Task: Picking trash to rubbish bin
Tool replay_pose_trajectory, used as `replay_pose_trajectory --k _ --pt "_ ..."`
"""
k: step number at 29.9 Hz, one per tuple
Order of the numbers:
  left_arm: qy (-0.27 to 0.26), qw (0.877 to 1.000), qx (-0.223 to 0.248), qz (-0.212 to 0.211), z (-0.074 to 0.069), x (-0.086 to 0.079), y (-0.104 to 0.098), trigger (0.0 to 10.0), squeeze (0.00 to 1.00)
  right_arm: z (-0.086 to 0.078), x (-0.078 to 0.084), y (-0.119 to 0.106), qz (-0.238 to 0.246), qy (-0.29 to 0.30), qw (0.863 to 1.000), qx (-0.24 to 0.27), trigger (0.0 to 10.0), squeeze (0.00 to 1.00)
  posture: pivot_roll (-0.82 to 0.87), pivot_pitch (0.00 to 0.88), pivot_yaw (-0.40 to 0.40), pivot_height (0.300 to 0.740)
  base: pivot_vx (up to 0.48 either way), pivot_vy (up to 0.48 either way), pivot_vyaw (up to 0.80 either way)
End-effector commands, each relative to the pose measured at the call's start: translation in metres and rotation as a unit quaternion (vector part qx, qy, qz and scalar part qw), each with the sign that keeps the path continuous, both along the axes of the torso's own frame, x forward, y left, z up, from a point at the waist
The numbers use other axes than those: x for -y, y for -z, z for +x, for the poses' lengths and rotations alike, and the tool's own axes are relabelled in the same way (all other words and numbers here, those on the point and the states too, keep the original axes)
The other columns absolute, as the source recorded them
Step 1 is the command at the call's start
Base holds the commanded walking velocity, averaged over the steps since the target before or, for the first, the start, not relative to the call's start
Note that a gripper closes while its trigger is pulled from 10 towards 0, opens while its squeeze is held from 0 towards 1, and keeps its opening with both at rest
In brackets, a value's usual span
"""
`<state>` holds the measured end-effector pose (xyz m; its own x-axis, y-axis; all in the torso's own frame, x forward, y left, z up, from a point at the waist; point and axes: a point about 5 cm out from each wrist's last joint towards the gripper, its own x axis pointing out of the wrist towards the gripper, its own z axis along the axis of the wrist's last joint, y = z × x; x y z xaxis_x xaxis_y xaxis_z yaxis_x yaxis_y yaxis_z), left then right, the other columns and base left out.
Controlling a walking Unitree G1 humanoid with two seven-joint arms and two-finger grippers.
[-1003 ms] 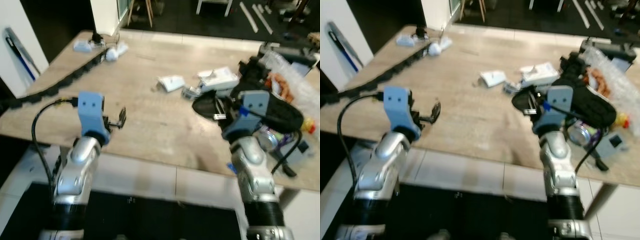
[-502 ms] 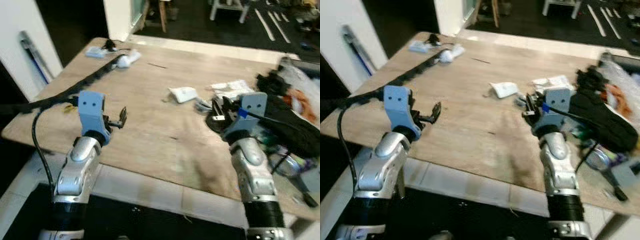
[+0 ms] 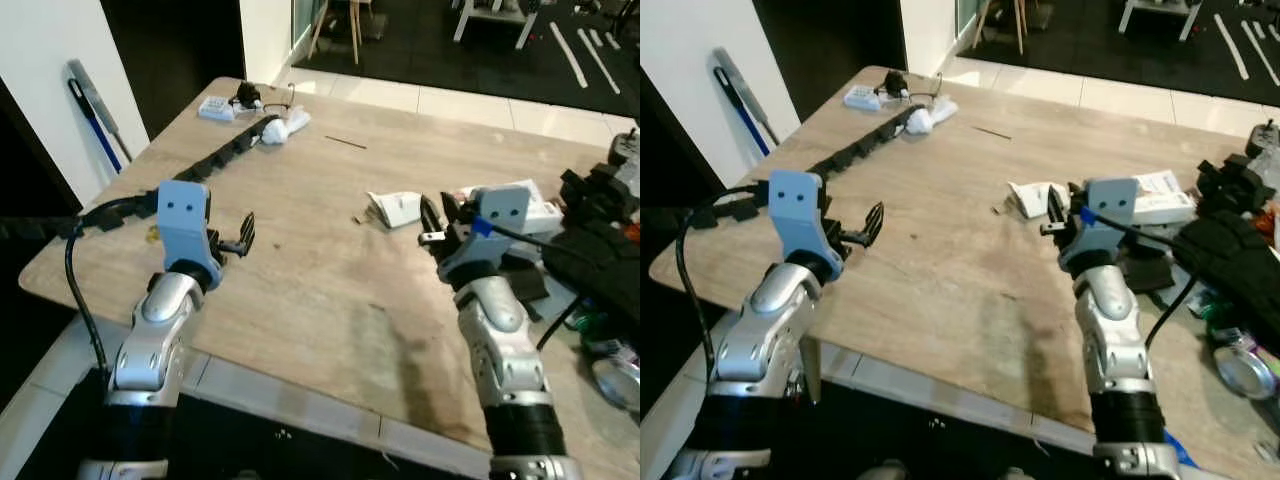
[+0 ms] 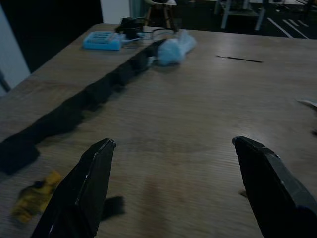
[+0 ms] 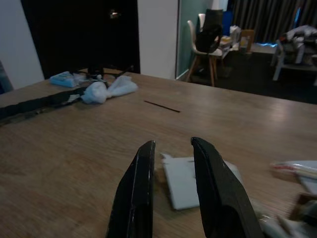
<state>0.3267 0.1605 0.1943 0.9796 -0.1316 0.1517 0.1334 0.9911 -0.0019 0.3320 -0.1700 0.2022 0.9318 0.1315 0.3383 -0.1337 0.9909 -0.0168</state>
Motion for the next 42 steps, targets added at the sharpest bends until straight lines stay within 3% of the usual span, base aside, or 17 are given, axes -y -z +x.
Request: replay_pose_trajectory --k 1,10,29,38,39,40,41,42 --pt "0.001 1.0 -0.011 0.001 0.0 -0.001 0.004 10.0 0.0 -0.001 0.005 0.003 0.008 0.006 1.0 -0.006 10.0 0.0 0.01 0.149 0.022 0.74 0.315 0.0 0.0" --pt "0.003 1.0 -0.014 0.002 -0.001 -0.001 0.006 10.0 0.0 -0.001 0.007 0.004 0.017 0.006 1.0 -0.012 10.0 0.0 0.02 0.153 0.024 0.74 0.315 0.0 -0.4" --pt "0.007 1.0 -0.02 0.002 -0.003 0.0 0.009 10.0 0.0 0.005 0.013 0.003 0.013 0.016 0.999 -0.026 10.0 0.0 0.01 0.173 0.026 0.74 0.31 0.0 0.0" --pt "0.021 1.0 -0.018 0.007 -0.005 0.003 0.01 10.0 0.0 0.012 0.012 0.011 0.003 -0.005 0.998 -0.066 10.0 0.0 0.01 0.178 0.025 0.74 0.059 0.0 0.0" --pt "0.03 0.999 -0.02 0.01 -0.006 0.004 0.011 10.0 0.0 0.013 0.012 0.01 0.008 -0.01 0.998 -0.064 10.0 0.34 0.01 0.182 0.027 0.74 0.0 0.0 0.0" --pt "0.039 0.999 -0.022 0.013 -0.006 0.006 0.012 10.0 0.0 0.014 0.013 0.009 0.01 -0.011 0.998 -0.061 10.0 0.53 0.01 0.183 0.027 0.74 0.0 0.0 0.0" --pt "0.047 0.998 -0.023 0.021 -0.006 0.006 0.012 10.0 0.0 0.015 0.014 0.008 0.007 -0.012 0.998 -0.061 10.0 1.0 0.01 0.183 0.027 0.74 0.0 0.0 0.0" --pt "0.051 0.998 -0.023 0.027 -0.007 0.007 0.012 10.0 0.0 0.016 0.014 0.007 0.004 -0.012 0.998 -0.06 10.0 1.0 0.01 0.183 0.027 0.74 0.0 0.0 0.0"
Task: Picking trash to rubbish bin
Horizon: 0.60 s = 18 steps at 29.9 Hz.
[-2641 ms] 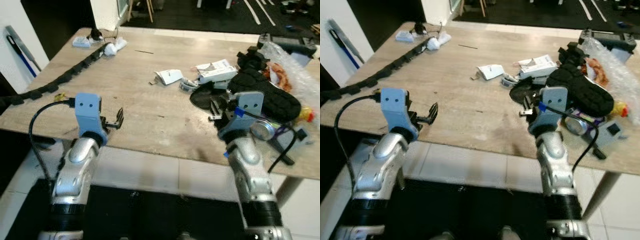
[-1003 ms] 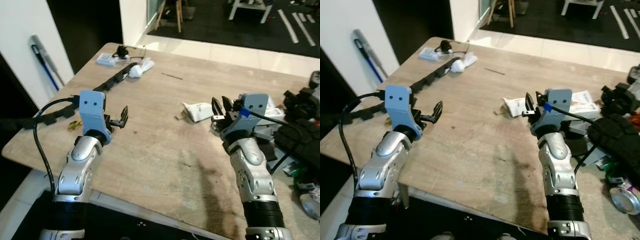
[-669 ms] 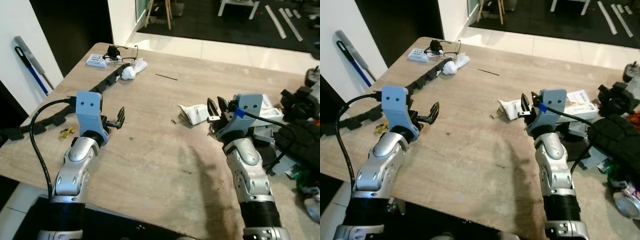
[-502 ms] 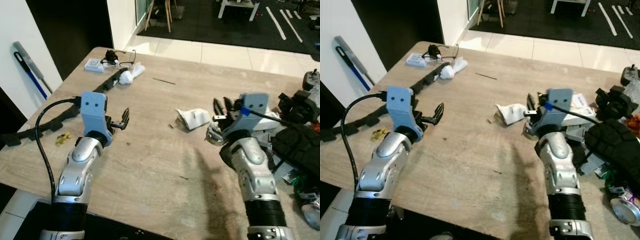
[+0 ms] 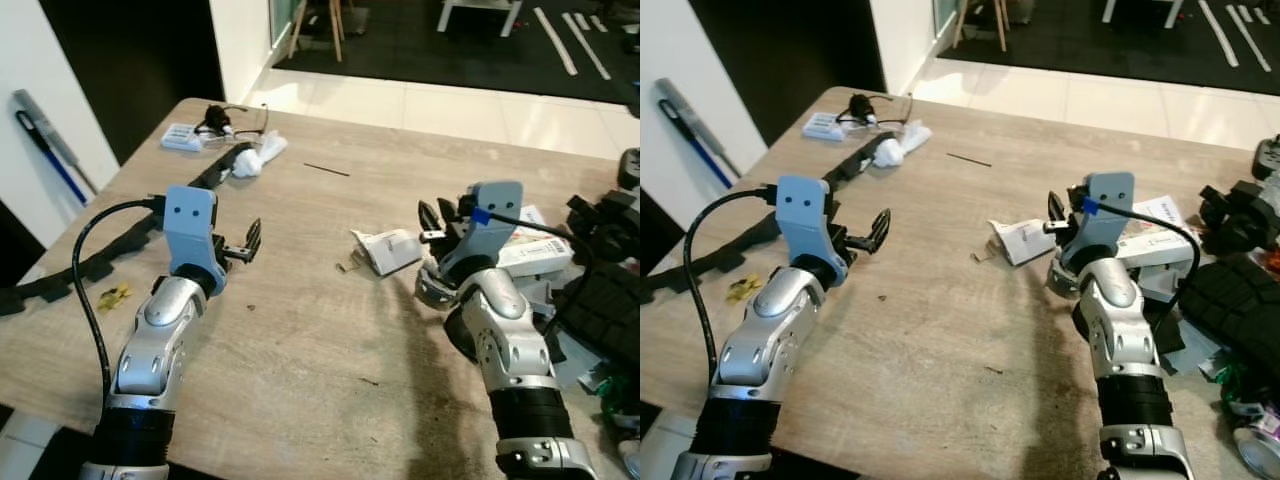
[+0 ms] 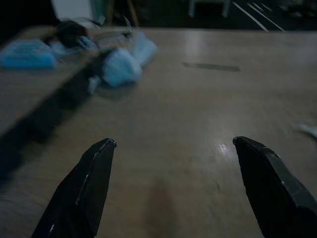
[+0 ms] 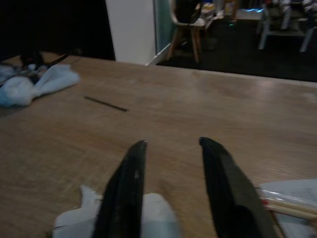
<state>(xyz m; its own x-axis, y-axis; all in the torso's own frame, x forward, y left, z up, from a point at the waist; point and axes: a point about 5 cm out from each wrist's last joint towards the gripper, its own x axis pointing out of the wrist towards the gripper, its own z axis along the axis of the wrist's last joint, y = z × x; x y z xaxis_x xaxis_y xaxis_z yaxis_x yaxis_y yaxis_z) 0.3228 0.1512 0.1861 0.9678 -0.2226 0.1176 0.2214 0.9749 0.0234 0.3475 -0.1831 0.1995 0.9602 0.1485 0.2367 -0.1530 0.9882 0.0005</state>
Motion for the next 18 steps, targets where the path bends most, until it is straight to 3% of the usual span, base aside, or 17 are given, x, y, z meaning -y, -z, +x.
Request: replay_pose_trajectory --k 1,7,11,18 --pt "0.007 1.0 -0.008 0.012 -0.003 -0.003 0.004 10.0 0.0 0.0 0.001 0.004 0.003 -0.003 1.0 -0.007 10.0 1.0 0.01 0.183 0.027 0.74 0.0 0.0 0.0" --pt "0.033 0.999 -0.007 0.037 -0.004 0.0 0.005 10.0 0.0 0.004 0.002 0.006 -0.044 -0.031 0.998 -0.045 10.0 1.0 0.01 0.181 0.027 0.74 0.0 0.0 0.0" --pt "0.04 0.998 -0.006 0.04 -0.005 0.001 0.006 10.0 0.0 0.005 0.001 0.006 -0.05 -0.042 0.996 -0.055 10.0 1.0 0.01 0.181 0.027 0.74 0.0 0.0 0.0" --pt "0.074 0.996 -0.016 0.046 -0.012 0.006 0.01 10.0 0.0 0.008 -0.004 0.017 -0.1 -0.072 0.985 -0.117 10.0 1.0 0.01 0.184 0.031 0.74 0.0 0.0 0.0"
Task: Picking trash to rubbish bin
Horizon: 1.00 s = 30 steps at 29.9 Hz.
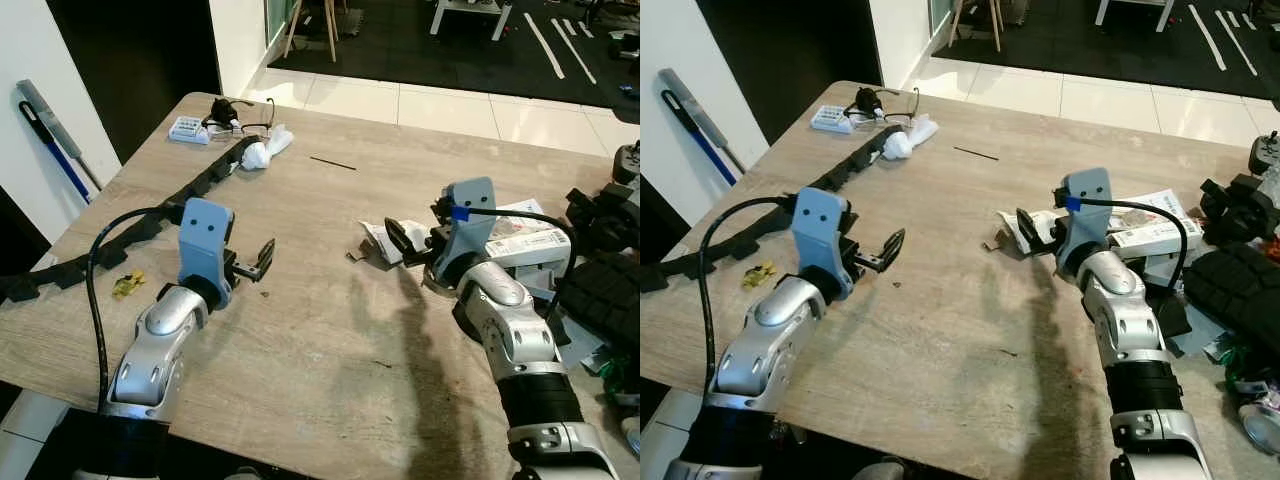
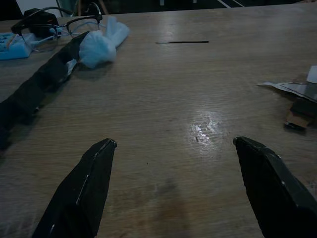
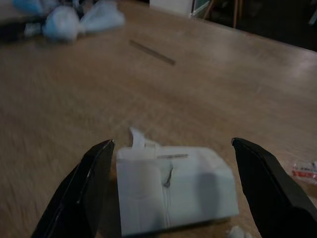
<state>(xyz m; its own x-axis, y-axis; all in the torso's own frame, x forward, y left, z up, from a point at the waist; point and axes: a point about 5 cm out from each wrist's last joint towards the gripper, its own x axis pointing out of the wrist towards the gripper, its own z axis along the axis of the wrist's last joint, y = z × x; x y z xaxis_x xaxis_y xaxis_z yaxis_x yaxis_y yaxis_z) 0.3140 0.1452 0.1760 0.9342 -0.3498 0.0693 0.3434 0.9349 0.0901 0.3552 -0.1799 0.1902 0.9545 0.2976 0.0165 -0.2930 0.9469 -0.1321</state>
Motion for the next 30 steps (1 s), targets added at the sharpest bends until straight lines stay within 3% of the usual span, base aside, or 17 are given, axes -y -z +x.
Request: replay_pose_trajectory --k 1,9,10,11,12,15,30 --pt "0.011 1.0 -0.002 0.007 -0.003 0.0 0.0 10.0 0.0 0.0 -0.001 0.008 -0.012 -0.006 1.0 -0.024 10.0 1.0 0.01 0.184 0.031 0.74 0.0 0.0 0.0" --pt "0.123 0.992 0.005 0.021 -0.014 0.018 -0.001 10.0 0.0 0.007 0.004 0.027 -0.062 0.016 0.996 -0.065 10.0 1.0 0.02 0.187 0.036 0.74 0.0 0.0 0.0" --pt "0.134 0.991 0.006 0.023 -0.016 0.02 -0.001 10.0 0.0 0.007 0.004 0.028 -0.061 0.017 0.996 -0.069 10.0 0.66 0.02 0.187 0.036 0.74 0.0 0.0 0.0" --pt "0.145 0.989 0.007 0.025 -0.017 0.021 -0.001 10.0 0.0 0.007 0.004 0.029 -0.058 0.016 0.996 -0.073 10.0 0.44 0.02 0.187 0.036 0.74 0.0 0.0 0.0" --pt "0.162 0.986 0.009 0.026 -0.02 0.023 -0.001 10.0 0.0 0.007 0.005 0.031 -0.066 0.015 0.995 -0.076 10.0 0.0 0.03 0.178 0.037 0.74 0.0 0.0 0.0" --pt "0.218 0.976 0.012 0.022 -0.03 0.033 -0.002 10.0 0.0 0.008 0.007 0.038 -0.087 0.022 0.992 -0.086 10.0 0.0 0.03 0.179 0.038 0.74 0.0 0.0 0.0" --pt "0.232 0.972 0.011 0.037 -0.034 0.036 0.001 10.0 0.0 0.007 0.004 0.058 -0.114 0.009 0.985 -0.132 10.0 0.0 0.03 0.163 0.037 0.74 0.0 0.0 0.0"
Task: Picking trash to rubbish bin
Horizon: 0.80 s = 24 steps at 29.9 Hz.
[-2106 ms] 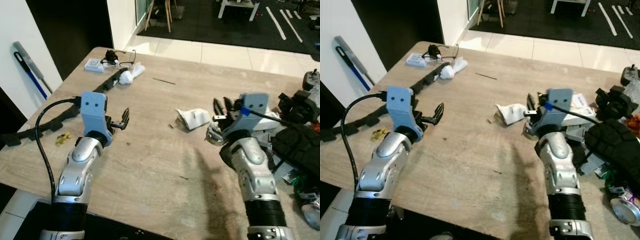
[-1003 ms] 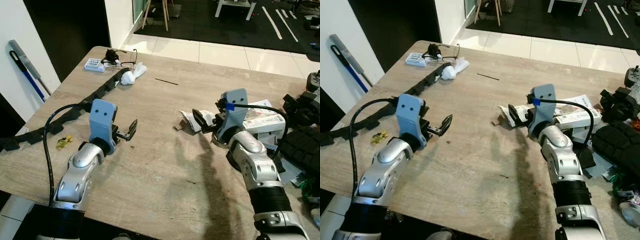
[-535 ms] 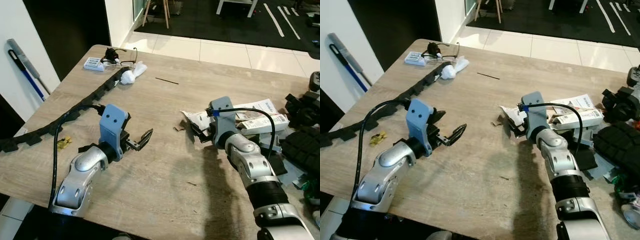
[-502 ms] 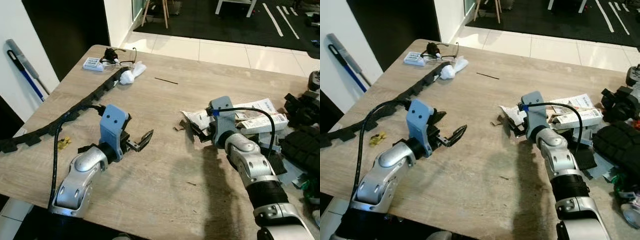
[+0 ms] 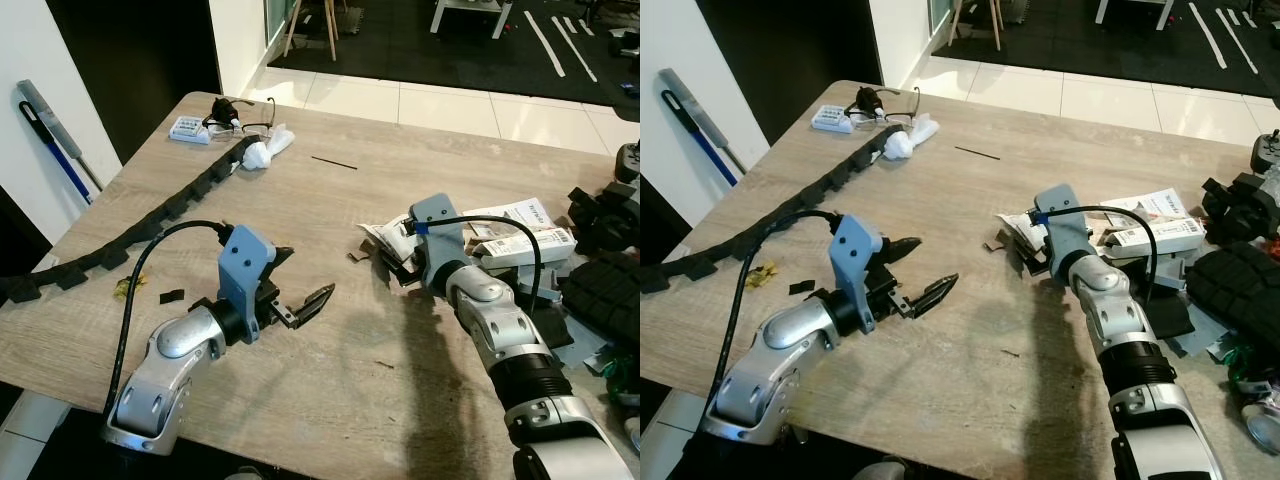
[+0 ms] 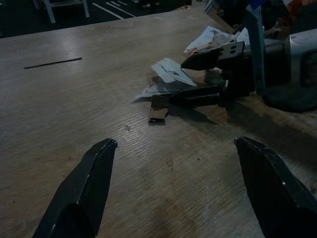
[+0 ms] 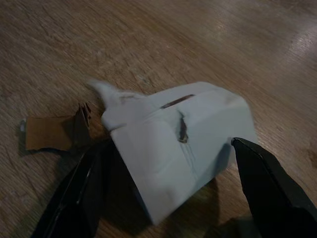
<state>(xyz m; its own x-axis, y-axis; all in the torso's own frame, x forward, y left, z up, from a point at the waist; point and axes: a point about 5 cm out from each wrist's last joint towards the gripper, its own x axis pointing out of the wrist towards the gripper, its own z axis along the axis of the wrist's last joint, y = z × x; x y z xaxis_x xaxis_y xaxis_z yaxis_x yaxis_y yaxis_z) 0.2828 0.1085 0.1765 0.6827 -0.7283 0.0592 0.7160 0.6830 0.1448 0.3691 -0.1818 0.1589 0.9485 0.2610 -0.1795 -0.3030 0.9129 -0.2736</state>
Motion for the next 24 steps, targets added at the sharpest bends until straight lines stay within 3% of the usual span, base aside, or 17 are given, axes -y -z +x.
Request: replay_pose_trajectory --k 1,2,3,6,7,20,24 --pt "0.006 1.0 0.003 0.012 -0.003 -0.001 0.002 10.0 0.0 -0.007 0.002 0.027 -0.017 0.002 0.998 -0.061 10.0 0.0 0.03 0.163 0.037 0.74 0.0 0.0 0.0" --pt "0.007 1.0 0.004 0.014 -0.003 -0.001 0.001 10.0 0.0 -0.007 0.001 0.027 -0.019 0.001 0.998 -0.06 10.0 0.0 0.04 0.161 0.034 0.74 0.0 0.0 0.0" --pt "0.004 1.0 0.006 0.014 -0.002 -0.003 0.001 10.0 0.0 -0.006 -0.001 0.027 -0.021 -0.002 0.998 -0.058 4.7 0.0 0.04 0.156 0.038 0.74 0.0 0.0 0.0" --pt "0.002 1.0 0.006 0.014 -0.002 -0.004 0.001 10.0 0.0 -0.006 -0.001 0.027 -0.022 -0.005 0.998 -0.057 4.7 0.0 0.04 0.156 0.038 0.74 0.0 0.0 0.0" --pt "0.001 1.0 0.006 0.014 -0.002 -0.004 0.001 10.0 0.0 -0.006 -0.002 0.027 -0.022 -0.006 0.998 -0.055 0.0 0.0 0.04 0.159 0.037 0.74 0.0 0.0 0.0" --pt "0.0 1.0 0.007 0.018 -0.002 -0.007 0.0 10.0 0.0 -0.009 -0.025 0.027 0.004 -0.07 0.996 -0.06 0.0 0.0 0.04 0.163 0.038 0.74 0.0 0.0 0.0" --pt "0.002 1.0 0.008 0.016 -0.002 -0.007 0.0 10.0 0.0 -0.013 -0.035 0.022 0.046 -0.106 0.99 -0.076 0.0 0.0 0.05 0.159 0.041 0.74 0.0 0.0 0.0"
